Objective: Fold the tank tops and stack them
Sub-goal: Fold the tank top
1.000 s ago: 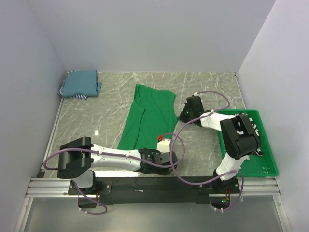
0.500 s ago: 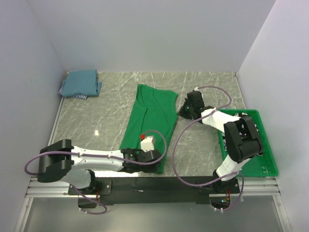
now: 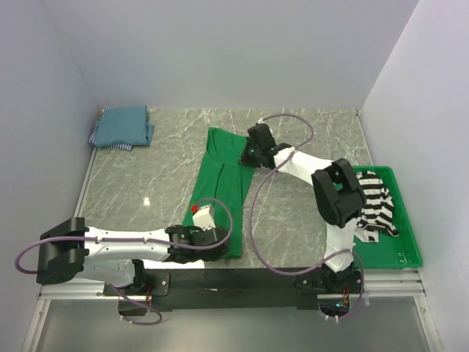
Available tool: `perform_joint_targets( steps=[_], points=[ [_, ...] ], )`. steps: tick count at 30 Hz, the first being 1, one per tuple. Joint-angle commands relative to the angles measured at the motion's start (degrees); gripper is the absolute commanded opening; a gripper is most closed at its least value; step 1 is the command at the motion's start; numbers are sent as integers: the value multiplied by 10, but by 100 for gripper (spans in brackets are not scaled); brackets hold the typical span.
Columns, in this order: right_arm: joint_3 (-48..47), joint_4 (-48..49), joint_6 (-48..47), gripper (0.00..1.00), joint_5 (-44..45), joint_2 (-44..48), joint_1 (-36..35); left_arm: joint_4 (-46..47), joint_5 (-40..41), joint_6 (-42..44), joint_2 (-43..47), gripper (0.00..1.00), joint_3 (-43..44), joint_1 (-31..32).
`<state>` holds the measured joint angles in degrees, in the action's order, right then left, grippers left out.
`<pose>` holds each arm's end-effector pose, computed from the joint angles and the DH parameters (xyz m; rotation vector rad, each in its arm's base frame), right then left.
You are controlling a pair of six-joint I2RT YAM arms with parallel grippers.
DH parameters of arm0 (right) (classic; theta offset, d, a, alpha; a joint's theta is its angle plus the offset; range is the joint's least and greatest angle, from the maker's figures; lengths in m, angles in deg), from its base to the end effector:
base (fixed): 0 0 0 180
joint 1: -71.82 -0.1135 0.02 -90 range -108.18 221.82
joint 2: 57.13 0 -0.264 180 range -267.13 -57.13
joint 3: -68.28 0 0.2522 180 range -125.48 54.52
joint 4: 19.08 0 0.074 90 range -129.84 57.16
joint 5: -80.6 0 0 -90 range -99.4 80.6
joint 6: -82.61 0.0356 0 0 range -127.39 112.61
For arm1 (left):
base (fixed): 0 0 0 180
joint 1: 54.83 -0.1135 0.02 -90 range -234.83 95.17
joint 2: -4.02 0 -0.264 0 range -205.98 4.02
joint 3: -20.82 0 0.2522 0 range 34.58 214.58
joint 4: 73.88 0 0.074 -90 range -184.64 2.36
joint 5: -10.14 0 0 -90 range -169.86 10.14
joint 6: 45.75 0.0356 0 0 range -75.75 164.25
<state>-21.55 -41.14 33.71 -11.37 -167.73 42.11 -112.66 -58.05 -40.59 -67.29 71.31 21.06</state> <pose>0.3721 0.2137 0.1967 0.2213 2.4019 0.6439 0.0678 -0.2153 0.1816 -0.3407 2.5979 -0.6165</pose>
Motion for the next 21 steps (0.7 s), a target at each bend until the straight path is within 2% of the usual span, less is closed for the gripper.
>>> perform_joint_targets(
  steps=[1,6,11,21],
  points=[
    [-71,-22,0,0,18,-35,-18,-55,15,-40,25,0,-9,-3],
    [-106,-33,-1,0,29,-63,-31,-107,19,-60,63,1,-23,-14],
    [-135,-44,-3,0,34,-86,-36,-114,11,-44,91,1,-38,-35],
    [-169,-50,-9,0,29,-122,-40,-108,-13,-23,86,1,-58,-73]
  ],
)
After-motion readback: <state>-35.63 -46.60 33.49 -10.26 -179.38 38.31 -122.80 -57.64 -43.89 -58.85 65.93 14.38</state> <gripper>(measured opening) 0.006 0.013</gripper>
